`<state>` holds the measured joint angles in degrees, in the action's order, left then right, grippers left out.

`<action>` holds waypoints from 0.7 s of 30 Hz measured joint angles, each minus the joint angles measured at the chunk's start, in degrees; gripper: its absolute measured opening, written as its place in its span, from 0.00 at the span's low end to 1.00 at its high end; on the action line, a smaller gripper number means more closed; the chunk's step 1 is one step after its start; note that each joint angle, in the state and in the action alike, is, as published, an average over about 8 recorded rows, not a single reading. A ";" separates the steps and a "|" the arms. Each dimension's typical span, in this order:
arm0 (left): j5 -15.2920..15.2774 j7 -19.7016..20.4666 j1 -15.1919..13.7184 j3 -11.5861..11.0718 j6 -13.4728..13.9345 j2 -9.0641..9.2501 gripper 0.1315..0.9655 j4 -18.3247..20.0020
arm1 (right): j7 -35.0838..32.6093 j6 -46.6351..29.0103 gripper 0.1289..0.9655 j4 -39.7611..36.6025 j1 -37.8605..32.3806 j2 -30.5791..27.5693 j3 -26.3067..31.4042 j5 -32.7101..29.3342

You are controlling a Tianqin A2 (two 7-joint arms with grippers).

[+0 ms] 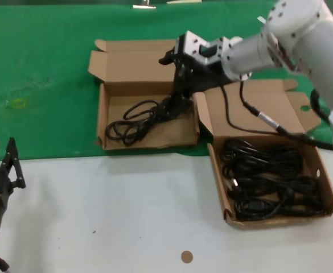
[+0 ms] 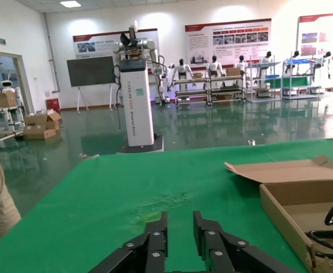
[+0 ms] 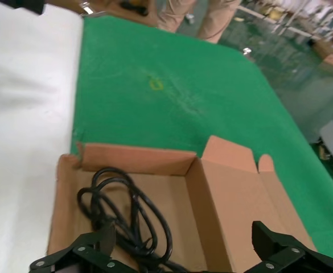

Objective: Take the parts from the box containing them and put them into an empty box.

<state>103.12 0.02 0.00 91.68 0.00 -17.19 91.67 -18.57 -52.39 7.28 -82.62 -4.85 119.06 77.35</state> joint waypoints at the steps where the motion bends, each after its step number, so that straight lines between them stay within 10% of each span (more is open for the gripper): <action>1: 0.00 0.00 0.00 0.00 0.00 0.00 0.10 0.00 | 0.23 0.64 0.78 1.03 1.01 -0.15 -0.34 0.32; 21: 0.01 -0.01 0.00 0.00 0.00 0.00 0.45 0.00 | 5.44 15.29 0.98 24.64 24.19 -3.61 -8.00 7.53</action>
<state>103.13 0.00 0.00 91.68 0.00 -17.19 91.67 -13.13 -37.09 31.92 -58.44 -8.46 111.06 84.88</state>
